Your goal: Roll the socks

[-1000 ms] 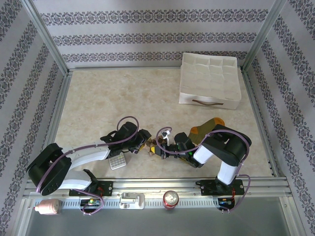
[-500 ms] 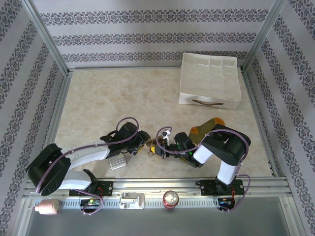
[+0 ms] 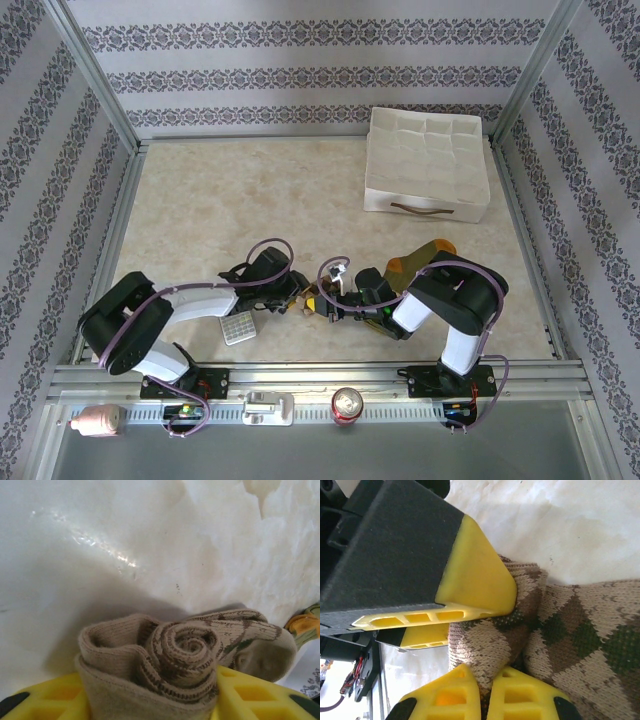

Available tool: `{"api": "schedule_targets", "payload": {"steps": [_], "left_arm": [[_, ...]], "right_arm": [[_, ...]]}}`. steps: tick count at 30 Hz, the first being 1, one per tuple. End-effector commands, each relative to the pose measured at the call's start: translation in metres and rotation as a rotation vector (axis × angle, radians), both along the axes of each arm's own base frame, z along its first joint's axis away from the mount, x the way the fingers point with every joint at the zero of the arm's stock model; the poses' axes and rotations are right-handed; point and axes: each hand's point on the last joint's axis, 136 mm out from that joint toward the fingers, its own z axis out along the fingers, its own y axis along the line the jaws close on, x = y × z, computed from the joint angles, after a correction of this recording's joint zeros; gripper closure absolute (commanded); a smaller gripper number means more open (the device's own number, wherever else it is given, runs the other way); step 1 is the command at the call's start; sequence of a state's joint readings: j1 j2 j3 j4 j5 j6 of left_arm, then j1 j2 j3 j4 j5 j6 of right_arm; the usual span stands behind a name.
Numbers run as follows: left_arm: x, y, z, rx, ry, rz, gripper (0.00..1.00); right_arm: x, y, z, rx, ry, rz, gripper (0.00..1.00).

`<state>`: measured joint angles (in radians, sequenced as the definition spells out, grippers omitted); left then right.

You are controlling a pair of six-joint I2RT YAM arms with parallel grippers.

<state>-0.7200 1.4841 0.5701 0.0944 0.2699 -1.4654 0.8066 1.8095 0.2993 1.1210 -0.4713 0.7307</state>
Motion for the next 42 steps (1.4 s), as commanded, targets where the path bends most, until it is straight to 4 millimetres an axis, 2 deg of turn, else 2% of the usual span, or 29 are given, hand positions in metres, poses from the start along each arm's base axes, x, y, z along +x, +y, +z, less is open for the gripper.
{"api": "schedule_targets", "payload": {"steps": [1,6,9,11,14,16,19,22,24,27,30,36,42], "left_arm": [[0.001,-0.013,-0.003,-0.037,0.005,-0.062,0.63],[-0.022,-0.008,-0.014,-0.015,0.089,-0.127,0.85],[-0.036,0.007,-0.011,0.044,0.126,-0.136,0.98],[-0.045,0.017,-0.011,0.087,0.167,-0.132,1.00],[-0.055,0.024,-0.015,0.130,0.239,-0.130,1.00],[-0.058,0.027,-0.016,0.171,0.279,-0.130,1.00],[-0.057,0.034,-0.015,0.247,0.316,-0.130,1.00],[-0.054,0.035,-0.012,0.297,0.336,-0.137,1.00],[-0.054,0.037,-0.010,0.335,0.366,-0.148,1.00],[-0.052,0.040,-0.006,0.405,0.390,-0.176,1.00],[-0.048,0.037,-0.003,0.415,0.387,-0.195,1.00],[-0.042,0.029,-0.001,0.405,0.382,-0.218,1.00],[-0.037,0.024,0.003,0.389,0.363,-0.219,1.00]], "right_arm": [[-0.039,-0.070,-0.103,-0.401,0.289,-0.076,1.00],[-0.034,-0.066,-0.105,-0.471,0.264,0.005,1.00],[-0.020,-0.051,-0.094,-0.543,0.181,0.139,1.00],[-0.008,-0.039,-0.080,-0.579,0.077,0.242,1.00],[0.010,-0.027,-0.046,-0.603,-0.101,0.344,0.99],[0.023,-0.020,-0.007,-0.575,-0.274,0.344,0.80],[0.029,-0.025,0.040,-0.542,-0.457,0.254,0.60],[0.028,-0.039,0.065,-0.524,-0.524,0.129,0.55],[0.023,-0.048,0.069,-0.514,-0.507,0.045,0.57],[0.010,-0.053,0.064,-0.521,-0.484,-0.049,0.61],[-0.005,-0.047,0.057,-0.512,-0.448,-0.088,0.65],[-0.023,-0.013,0.054,-0.514,-0.438,-0.076,0.58],[-0.024,0.018,0.047,-0.573,-0.471,-0.053,0.51]]}}
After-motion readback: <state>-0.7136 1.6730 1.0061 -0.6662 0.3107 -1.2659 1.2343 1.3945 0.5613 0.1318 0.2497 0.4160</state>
